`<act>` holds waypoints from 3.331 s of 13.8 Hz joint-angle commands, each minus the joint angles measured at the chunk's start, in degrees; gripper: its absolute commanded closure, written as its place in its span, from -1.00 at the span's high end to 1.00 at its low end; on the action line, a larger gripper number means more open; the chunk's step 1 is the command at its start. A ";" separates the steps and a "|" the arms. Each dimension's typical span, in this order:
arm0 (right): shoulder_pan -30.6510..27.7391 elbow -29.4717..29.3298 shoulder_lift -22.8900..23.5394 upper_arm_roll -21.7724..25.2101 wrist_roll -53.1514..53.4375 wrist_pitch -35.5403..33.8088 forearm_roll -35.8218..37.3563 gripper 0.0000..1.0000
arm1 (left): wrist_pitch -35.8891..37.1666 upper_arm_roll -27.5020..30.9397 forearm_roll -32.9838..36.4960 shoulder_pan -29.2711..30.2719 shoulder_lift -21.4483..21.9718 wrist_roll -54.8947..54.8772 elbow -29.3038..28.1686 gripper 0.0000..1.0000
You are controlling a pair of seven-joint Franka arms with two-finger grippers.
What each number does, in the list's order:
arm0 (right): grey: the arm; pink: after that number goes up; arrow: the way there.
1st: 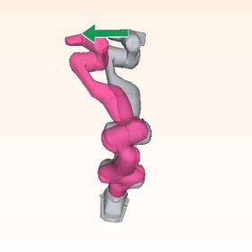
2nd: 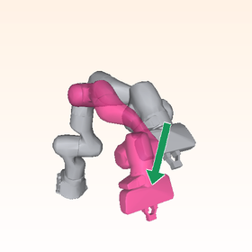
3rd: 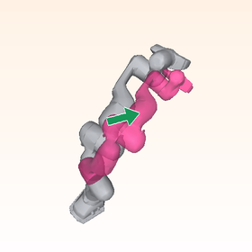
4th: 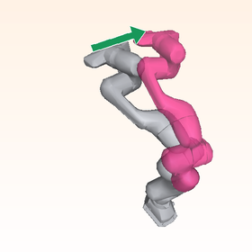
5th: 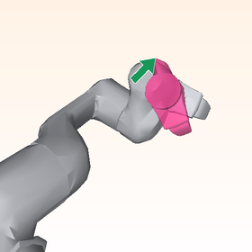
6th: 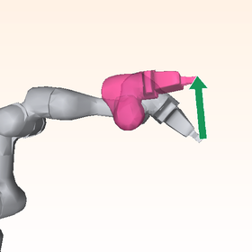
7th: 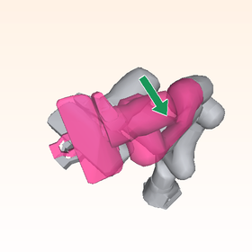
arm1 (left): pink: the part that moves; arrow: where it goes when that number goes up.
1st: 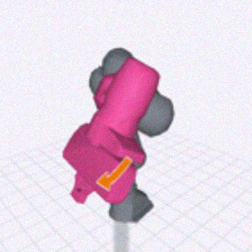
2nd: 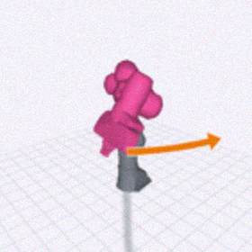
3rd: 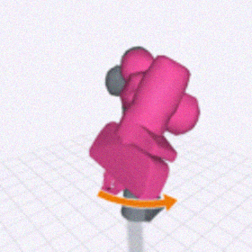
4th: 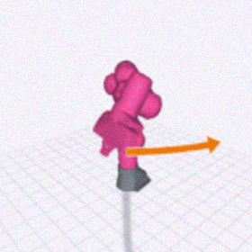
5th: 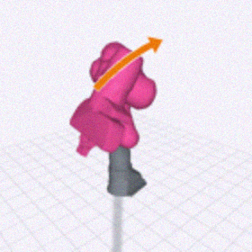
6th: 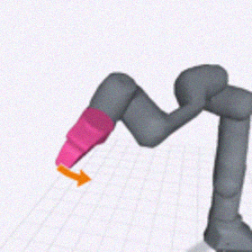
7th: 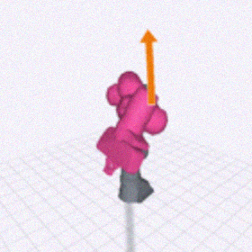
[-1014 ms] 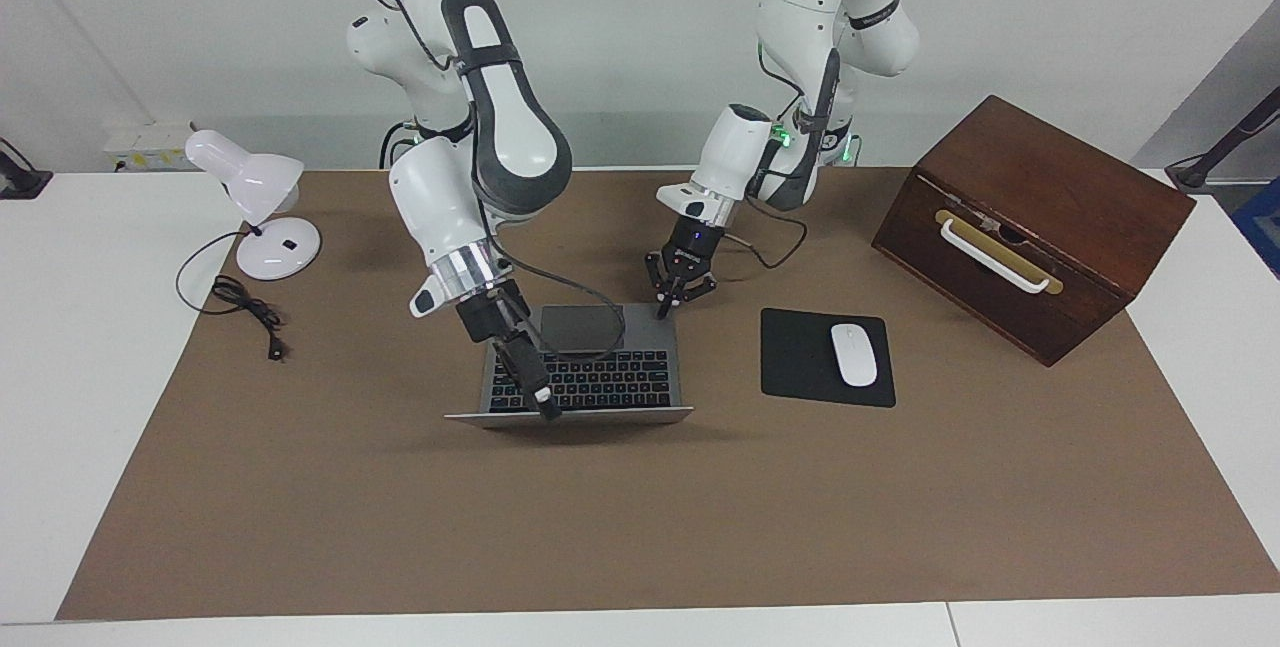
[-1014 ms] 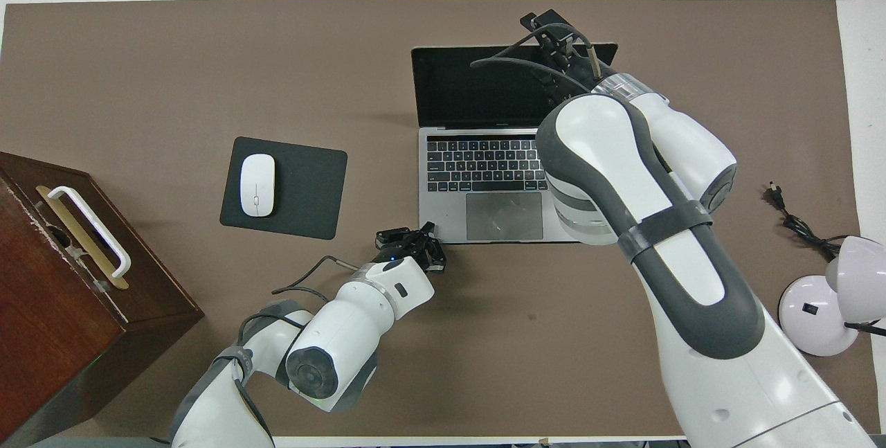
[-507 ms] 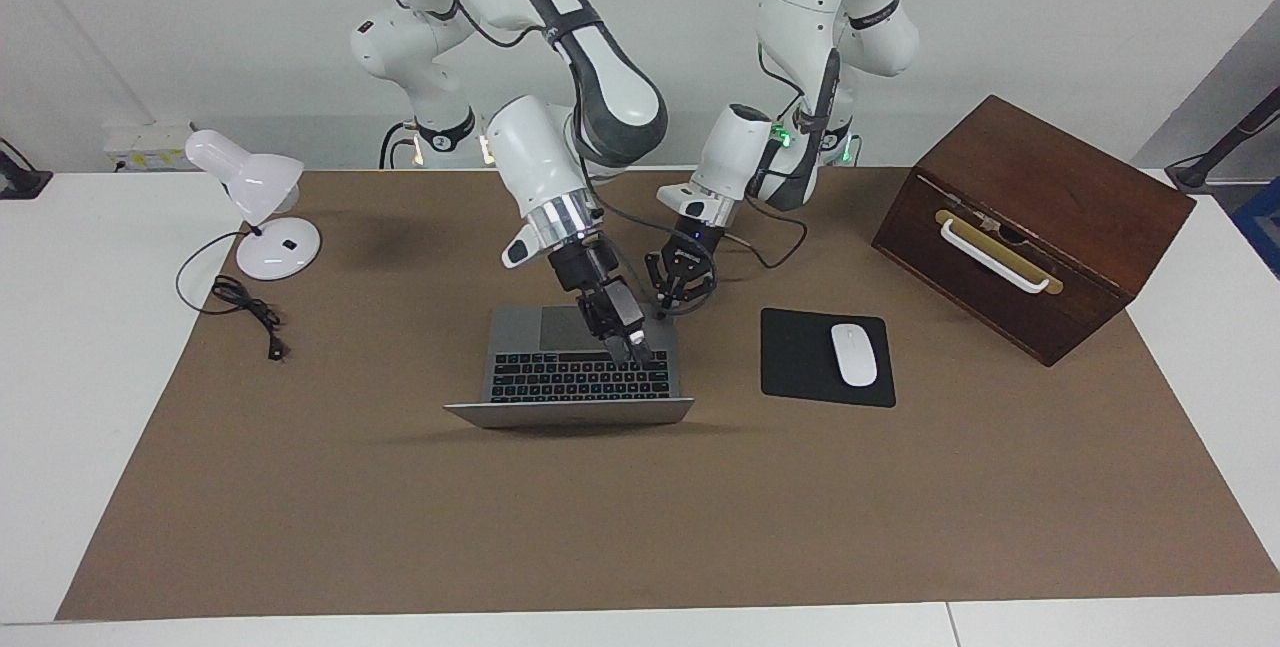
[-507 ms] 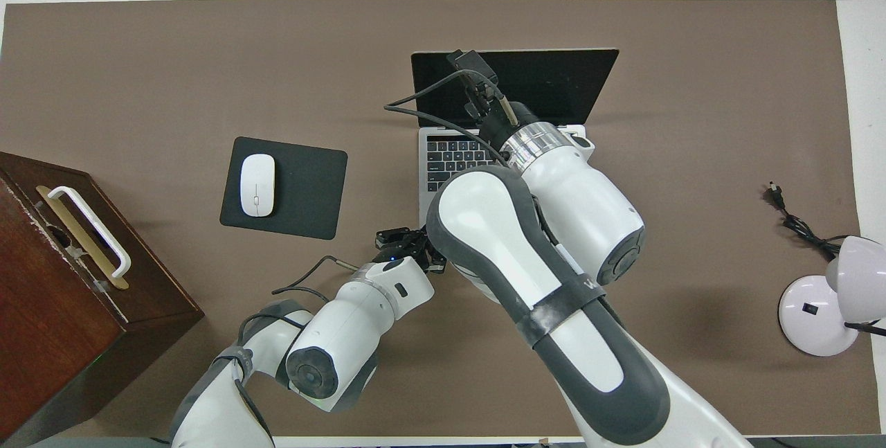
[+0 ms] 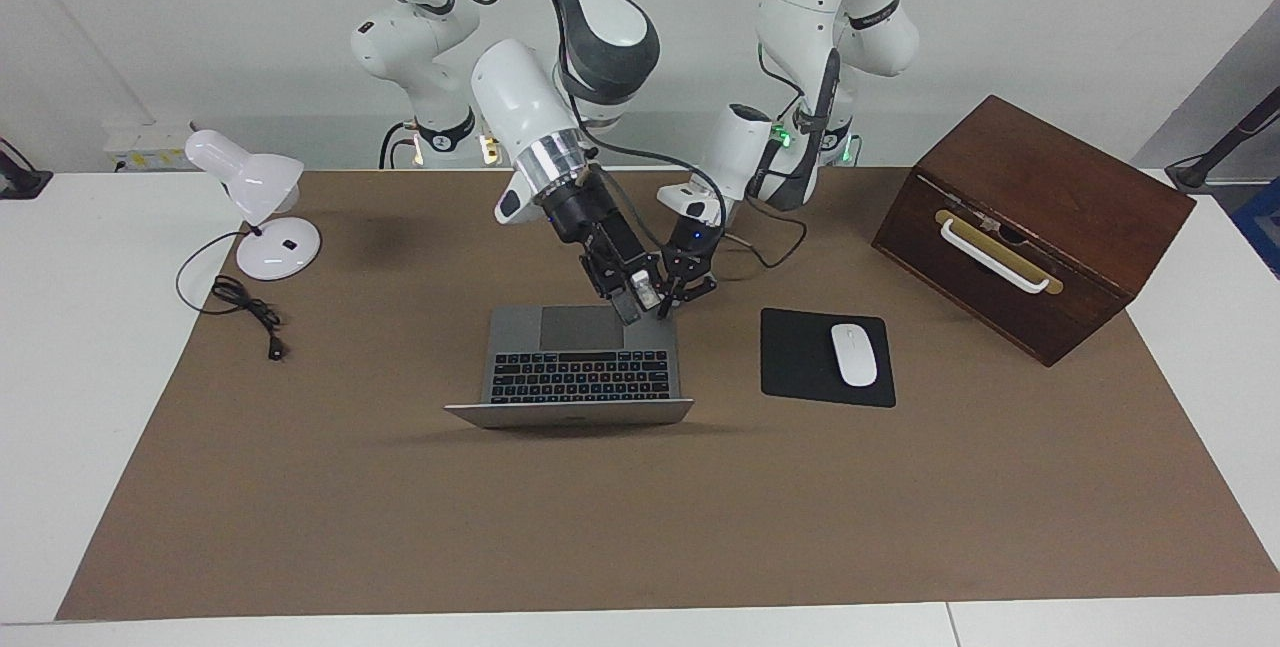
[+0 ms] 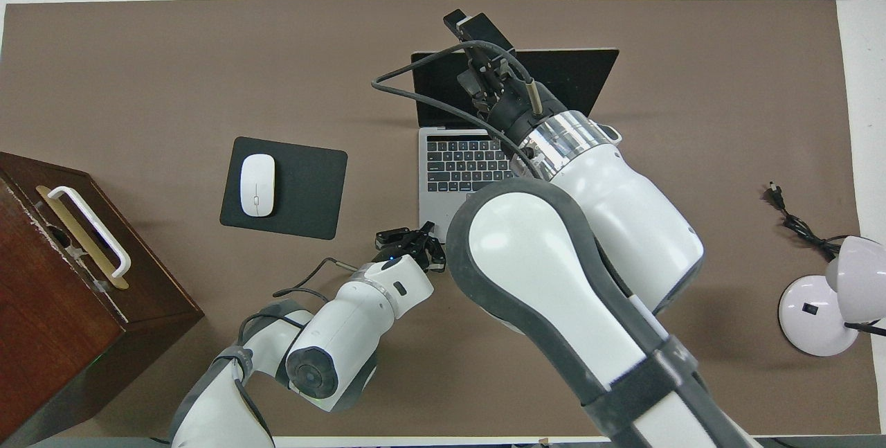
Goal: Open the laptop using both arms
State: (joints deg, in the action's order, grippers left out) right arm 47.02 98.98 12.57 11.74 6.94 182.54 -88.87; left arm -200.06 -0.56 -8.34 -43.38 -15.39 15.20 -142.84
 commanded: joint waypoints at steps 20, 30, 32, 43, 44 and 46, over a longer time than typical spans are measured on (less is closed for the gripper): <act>-23.10 -17.24 -1.41 0.21 -0.61 -24.39 32.32 1.00 | 56.15 1.62 -0.54 8.56 19.60 3.79 16.53 -1.00; -35.94 -22.43 -2.10 0.56 -23.36 -58.56 63.79 1.00 | 74.20 1.62 0.52 18.41 27.16 -1.93 20.14 0.99; -36.21 -22.43 -3.51 0.65 -24.26 -70.32 70.99 1.00 | 75.78 1.62 1.04 20.95 27.69 -2.80 20.32 1.00; -38.94 -21.55 -8.61 3.20 -11.20 -106.51 84.92 1.00 | 91.86 1.53 2.63 38.00 28.84 -10.10 29.53 1.00; -38.94 -21.38 -8.79 3.11 -8.20 -106.95 84.83 1.00 | 92.30 1.53 2.54 39.67 28.58 -10.01 30.59 1.00; -38.85 -19.02 -10.36 2.85 2.32 -106.78 83.61 1.00 | 92.39 1.44 3.76 42.49 27.96 -10.01 32.78 1.00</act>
State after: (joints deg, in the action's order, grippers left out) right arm 8.07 76.83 4.60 15.30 0.62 75.88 -4.95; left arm -109.77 1.60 -6.40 -3.73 13.34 5.44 -113.06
